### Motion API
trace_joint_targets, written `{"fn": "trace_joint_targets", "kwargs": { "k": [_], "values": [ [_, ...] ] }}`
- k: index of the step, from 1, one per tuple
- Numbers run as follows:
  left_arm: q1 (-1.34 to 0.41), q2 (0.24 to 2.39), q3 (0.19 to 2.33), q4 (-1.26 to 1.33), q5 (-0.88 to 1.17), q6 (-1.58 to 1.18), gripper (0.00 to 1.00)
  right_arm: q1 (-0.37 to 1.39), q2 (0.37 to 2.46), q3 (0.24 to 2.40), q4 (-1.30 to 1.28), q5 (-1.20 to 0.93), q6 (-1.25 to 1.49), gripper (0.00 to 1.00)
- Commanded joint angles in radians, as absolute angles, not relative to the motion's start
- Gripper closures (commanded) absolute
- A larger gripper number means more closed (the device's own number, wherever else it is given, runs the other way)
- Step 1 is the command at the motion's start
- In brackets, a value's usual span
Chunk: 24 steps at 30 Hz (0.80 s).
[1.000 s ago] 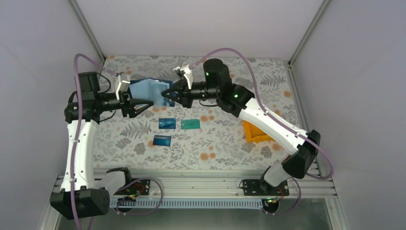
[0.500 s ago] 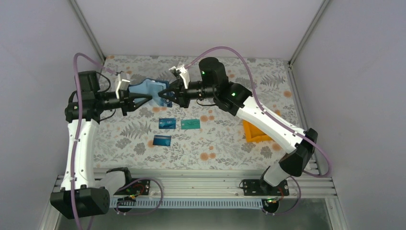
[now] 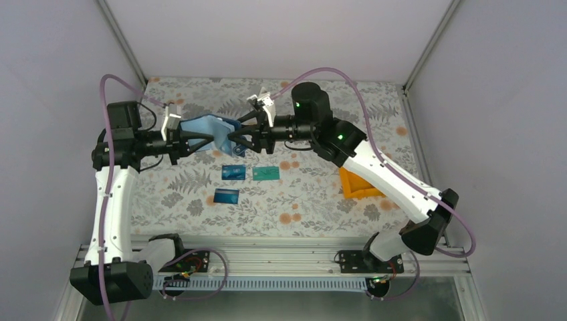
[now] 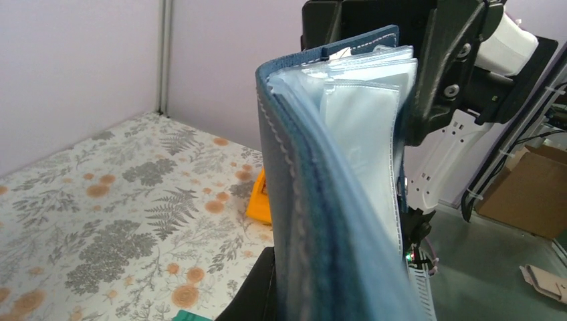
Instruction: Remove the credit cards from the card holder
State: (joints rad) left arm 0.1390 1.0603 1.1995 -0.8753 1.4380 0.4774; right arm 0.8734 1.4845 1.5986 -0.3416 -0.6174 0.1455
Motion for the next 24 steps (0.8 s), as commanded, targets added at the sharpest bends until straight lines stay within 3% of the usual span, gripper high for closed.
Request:
{"fn": "trace_joint_targets", "kwargs": {
  "k": [1, 13, 24],
  "values": [
    [0.143, 1.053, 1.224, -0.891, 1.505, 0.521, 0.98, 0.857, 1.453, 1.566, -0.363, -0.576, 0.124, 0.54],
    [0.146, 1.052, 1.226, -0.912, 1.520, 0.547, 0.98, 0.837, 1.421, 1.533, -0.409, -0.576, 0.074, 0.36],
    [0.149, 1.054, 1.223, -0.923, 1.518, 0.560, 0.98, 0.831, 1.508, 1.592, -0.377, -0.668, 0.119, 0.39]
  ]
}}
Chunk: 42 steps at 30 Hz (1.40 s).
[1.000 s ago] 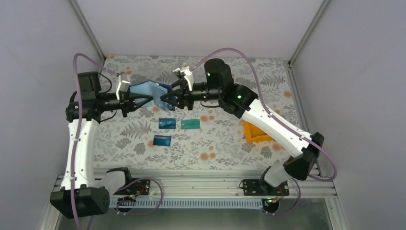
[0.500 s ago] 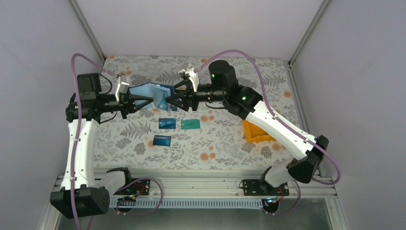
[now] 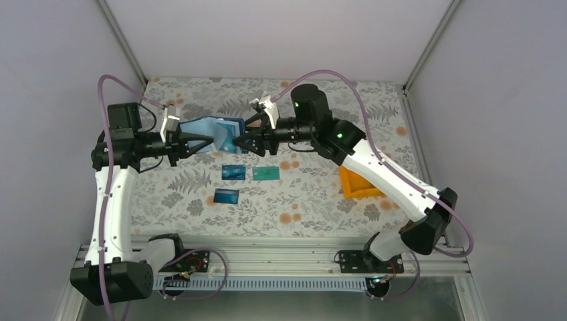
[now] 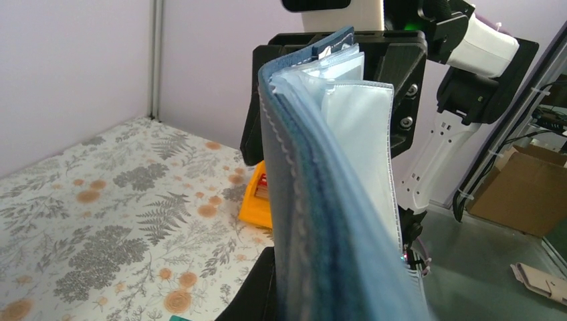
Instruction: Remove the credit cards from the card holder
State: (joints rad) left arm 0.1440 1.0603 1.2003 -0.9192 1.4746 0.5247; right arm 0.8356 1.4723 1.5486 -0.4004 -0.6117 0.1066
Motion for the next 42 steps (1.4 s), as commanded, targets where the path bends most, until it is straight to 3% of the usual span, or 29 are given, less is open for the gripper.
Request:
{"fn": "trace_joint_targets", "kwargs": {
  "k": [1, 7, 9, 10, 13, 14, 17, 20, 25, 31, 38, 42],
  "values": [
    [0.150, 1.053, 1.224, -0.923, 1.519, 0.560, 0.98, 0.831, 1.515, 1.597, -0.377, -0.672, 0.120, 0.43],
    [0.153, 1.058, 1.221, -0.915, 1.517, 0.553, 0.98, 0.832, 1.531, 1.596, -0.349, -0.699, 0.142, 0.87],
    [0.156, 1.060, 1.215, -0.899, 1.507, 0.536, 0.98, 0.831, 1.537, 1.604, -0.359, -0.681, 0.157, 0.95],
    [0.156, 1.060, 1.209, -0.881, 1.498, 0.515, 0.92, 0.832, 1.540, 1.610, -0.368, -0.661, 0.165, 0.96],
    [0.156, 1.061, 1.191, -0.814, 1.435, 0.435, 0.44, 0.830, 1.543, 1.625, -0.414, -0.575, 0.189, 0.96],
    [0.158, 1.063, 1.184, -0.800, 1.420, 0.419, 0.33, 0.829, 1.544, 1.629, -0.438, -0.524, 0.199, 0.96],
    [0.158, 1.062, 1.175, -0.783, 1.420, 0.399, 0.12, 0.827, 1.569, 1.669, -0.535, -0.354, 0.244, 0.96],
    [0.158, 1.061, 1.184, -0.782, 1.404, 0.398, 0.00, 0.826, 1.611, 1.732, -0.677, -0.120, 0.305, 0.96],
    [0.158, 1.053, 1.180, -0.778, 1.377, 0.394, 0.00, 0.826, 1.696, 1.791, -0.856, 0.227, 0.380, 0.96],
    [0.158, 1.055, 1.175, -0.768, 1.378, 0.379, 0.00, 0.850, 1.795, 1.888, -0.926, 0.270, 0.385, 0.96],
    [0.155, 1.052, 1.121, -0.682, 1.343, 0.275, 0.04, 0.895, 1.864, 1.980, -0.875, 0.101, 0.381, 0.96],
    [0.133, 1.048, 1.064, -0.589, 1.109, 0.168, 0.00, 0.914, 1.865, 1.988, -0.777, -0.066, 0.406, 0.96]
  ]
}}
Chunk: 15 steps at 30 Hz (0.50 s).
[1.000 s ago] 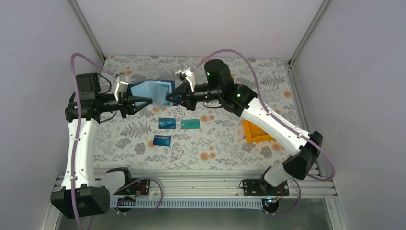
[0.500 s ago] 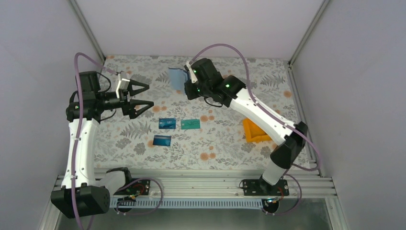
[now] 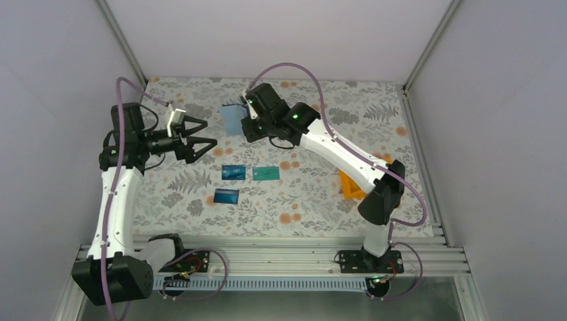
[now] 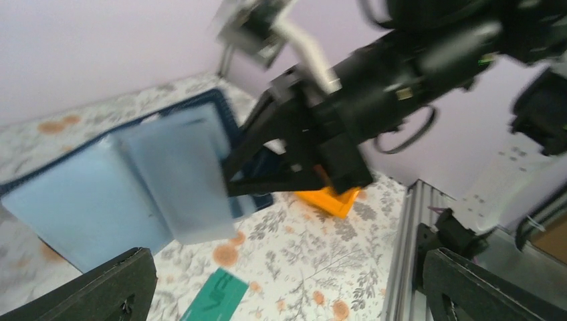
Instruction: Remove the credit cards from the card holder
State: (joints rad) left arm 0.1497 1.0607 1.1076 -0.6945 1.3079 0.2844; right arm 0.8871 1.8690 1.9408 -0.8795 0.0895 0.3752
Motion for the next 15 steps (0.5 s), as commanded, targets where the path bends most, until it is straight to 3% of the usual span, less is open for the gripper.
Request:
{"fn": "trace_joint_targets", "kwargs": {
  "k": [1, 15],
  "values": [
    [0.128, 1.050, 1.060, -0.583, 1.070, 0.162, 0.00, 0.921, 1.870, 1.997, -0.766, -0.082, 0.410, 0.96],
    [0.070, 1.069, 1.040, -0.569, 0.861, 0.169, 0.00, 0.977, 1.908, 2.075, -0.708, -0.218, 0.425, 0.96]
  ]
}}
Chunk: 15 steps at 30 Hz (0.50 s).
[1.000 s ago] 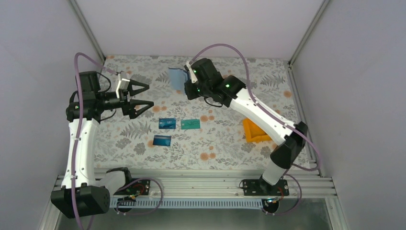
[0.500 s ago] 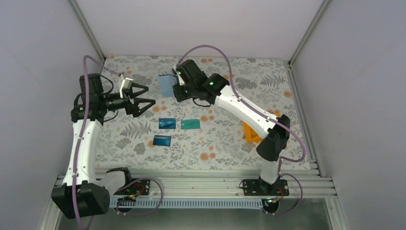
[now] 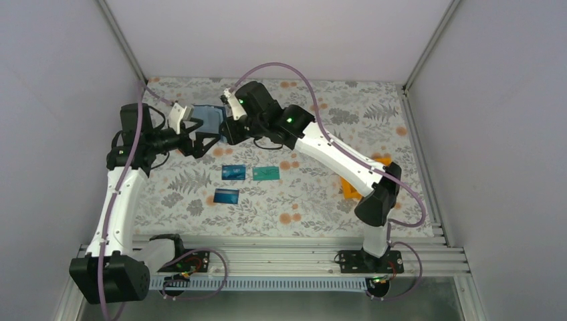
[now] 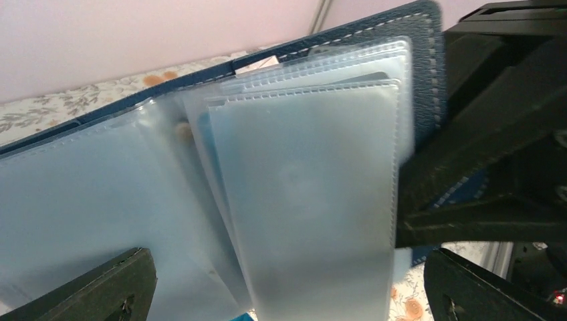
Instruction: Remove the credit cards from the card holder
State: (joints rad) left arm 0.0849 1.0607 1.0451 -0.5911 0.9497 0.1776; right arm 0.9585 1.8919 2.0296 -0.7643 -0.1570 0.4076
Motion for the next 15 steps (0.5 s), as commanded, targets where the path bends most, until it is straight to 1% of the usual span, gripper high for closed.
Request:
{"fn": "trace_joint_targets", "kwargs": {
  "k": [1, 8, 15],
  "values": [
    [0.069, 1.071, 1.041, -0.570, 0.843, 0.171, 0.00, 0.977, 1.906, 2.076, -0.704, -0.224, 0.426, 0.96],
    [0.083, 1.063, 1.056, -0.576, 0.669, 0.183, 0.00, 0.976, 1.856, 2.058, -0.689, -0.238, 0.411, 0.96],
    [0.156, 1.064, 1.085, -0.581, 0.627, 0.166, 0.00, 0.967, 1.787, 1.980, -0.696, -0.185, 0.370, 0.96]
  ]
}}
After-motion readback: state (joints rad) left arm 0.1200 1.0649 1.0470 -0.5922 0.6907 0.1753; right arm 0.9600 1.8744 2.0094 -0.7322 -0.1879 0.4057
